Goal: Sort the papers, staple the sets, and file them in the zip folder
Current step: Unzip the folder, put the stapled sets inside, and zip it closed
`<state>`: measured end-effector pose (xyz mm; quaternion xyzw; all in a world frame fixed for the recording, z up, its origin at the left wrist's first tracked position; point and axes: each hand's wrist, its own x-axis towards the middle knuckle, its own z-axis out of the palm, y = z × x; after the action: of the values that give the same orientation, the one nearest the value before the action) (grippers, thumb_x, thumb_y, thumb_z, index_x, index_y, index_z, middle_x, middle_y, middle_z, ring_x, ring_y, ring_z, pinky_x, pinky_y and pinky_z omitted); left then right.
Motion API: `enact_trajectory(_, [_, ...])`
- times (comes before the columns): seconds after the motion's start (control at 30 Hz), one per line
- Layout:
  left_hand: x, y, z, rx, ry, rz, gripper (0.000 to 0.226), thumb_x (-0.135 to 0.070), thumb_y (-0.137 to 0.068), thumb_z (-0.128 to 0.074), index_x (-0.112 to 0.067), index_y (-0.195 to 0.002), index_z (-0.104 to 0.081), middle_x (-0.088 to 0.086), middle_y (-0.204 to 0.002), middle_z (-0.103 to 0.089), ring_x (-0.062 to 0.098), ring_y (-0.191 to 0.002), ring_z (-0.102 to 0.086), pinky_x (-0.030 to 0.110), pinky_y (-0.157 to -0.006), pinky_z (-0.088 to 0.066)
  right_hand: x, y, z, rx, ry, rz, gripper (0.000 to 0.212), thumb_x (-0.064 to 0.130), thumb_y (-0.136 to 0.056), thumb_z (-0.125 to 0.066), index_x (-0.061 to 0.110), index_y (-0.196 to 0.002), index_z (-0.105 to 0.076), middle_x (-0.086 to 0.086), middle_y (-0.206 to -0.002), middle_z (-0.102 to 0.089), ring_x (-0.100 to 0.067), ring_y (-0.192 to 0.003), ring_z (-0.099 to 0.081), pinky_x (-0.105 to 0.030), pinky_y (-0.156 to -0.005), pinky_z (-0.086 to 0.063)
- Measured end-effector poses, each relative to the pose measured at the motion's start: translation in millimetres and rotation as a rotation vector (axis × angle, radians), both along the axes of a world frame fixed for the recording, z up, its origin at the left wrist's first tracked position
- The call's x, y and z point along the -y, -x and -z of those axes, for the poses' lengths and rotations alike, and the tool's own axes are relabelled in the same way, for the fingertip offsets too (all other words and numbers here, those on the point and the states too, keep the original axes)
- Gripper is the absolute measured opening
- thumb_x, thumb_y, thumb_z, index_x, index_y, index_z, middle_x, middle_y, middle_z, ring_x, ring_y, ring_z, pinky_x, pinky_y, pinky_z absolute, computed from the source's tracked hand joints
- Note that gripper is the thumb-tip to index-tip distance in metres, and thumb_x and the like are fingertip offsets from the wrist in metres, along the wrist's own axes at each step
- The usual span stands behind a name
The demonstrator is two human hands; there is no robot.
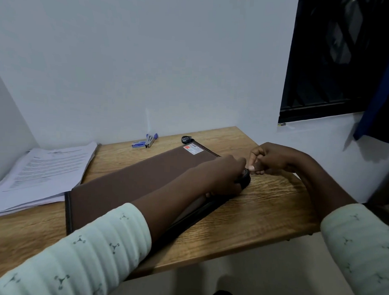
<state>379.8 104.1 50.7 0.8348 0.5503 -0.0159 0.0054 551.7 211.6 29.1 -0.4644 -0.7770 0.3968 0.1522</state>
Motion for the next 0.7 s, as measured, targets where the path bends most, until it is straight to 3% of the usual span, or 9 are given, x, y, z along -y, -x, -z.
enact_trajectory(0.13, [11,-3,-3,-0.006,-0.012,0.138,0.048,-0.022,-0.095,-0.057,-0.007,-0.136,-0.039,0.001,-0.09,-0.039,0.02,-0.078,-0.048,0.03,-0.057,-0.041,-13,11,4,0.005,-0.094,0.031,0.009,-0.006,-0.086,-0.064,0.002,-0.084,-0.067,-0.002,-0.06,-0.064,-0.015,-0.06,-0.056,-0.025,-0.057,-0.046])
enact_trajectory(0.2, [19,-7,-3,0.01,0.004,0.211,0.043,-0.019,-0.094,-0.058,-0.008,-0.133,-0.042,-0.005,-0.089,-0.038,0.011,-0.074,-0.043,0.023,-0.055,-0.033,-19,22,4,0.034,-0.135,0.01,0.008,-0.001,-0.085,-0.069,0.007,-0.082,-0.067,0.01,-0.052,-0.062,-0.009,-0.057,-0.055,-0.022,-0.058,-0.043])
enact_trajectory(0.3, [26,-8,-4,0.032,0.03,0.267,0.031,-0.014,-0.095,-0.057,-0.008,-0.123,-0.046,-0.012,-0.079,-0.032,0.003,-0.065,-0.035,0.018,-0.052,-0.025,-30,39,3,0.014,-0.125,-0.048,0.011,-0.003,-0.083,-0.071,0.007,-0.081,-0.067,0.004,-0.058,-0.065,-0.009,-0.059,-0.059,-0.019,-0.06,-0.047])
enact_trajectory(0.4, [25,3,-5,0.052,-0.01,0.271,0.032,-0.015,-0.094,-0.058,-0.008,-0.123,-0.045,-0.009,-0.078,-0.036,0.005,-0.063,-0.035,0.021,-0.05,-0.025,-41,51,2,0.006,-0.102,-0.125,0.01,-0.005,-0.083,-0.07,0.005,-0.083,-0.066,-0.007,-0.065,-0.065,-0.017,-0.064,-0.06,-0.026,-0.066,-0.051])
enact_trajectory(0.5, [24,6,3,0.054,-0.142,0.236,0.032,-0.02,-0.094,-0.056,-0.013,-0.123,-0.044,-0.01,-0.071,-0.032,0.01,-0.06,-0.039,0.027,-0.049,-0.031,-46,46,3,-0.058,-0.046,-0.147,0.007,-0.006,-0.085,-0.067,0.0,-0.086,-0.064,-0.005,-0.063,-0.065,-0.015,-0.063,-0.06,-0.024,-0.065,-0.052])
enact_trajectory(0.6, [27,1,8,0.048,-0.228,0.198,0.04,-0.024,-0.091,-0.06,-0.018,-0.128,-0.047,-0.004,-0.081,-0.052,0.021,-0.072,-0.055,0.03,-0.054,-0.042,-47,38,5,-0.13,-0.001,-0.152,0.008,-0.008,-0.085,-0.065,0.0,-0.083,-0.063,-0.008,-0.067,-0.066,-0.014,-0.063,-0.061,-0.021,-0.064,-0.052])
enact_trajectory(0.7, [23,-3,13,0.015,-0.326,0.168,0.026,-0.026,-0.091,-0.06,-0.021,-0.116,-0.056,0.0,-0.092,-0.062,0.022,-0.078,-0.061,0.028,-0.052,-0.034,-49,35,8,-0.187,-0.003,-0.145,0.01,-0.008,-0.085,-0.065,0.001,-0.081,-0.063,-0.01,-0.069,-0.067,-0.013,-0.062,-0.061,-0.02,-0.063,-0.052])
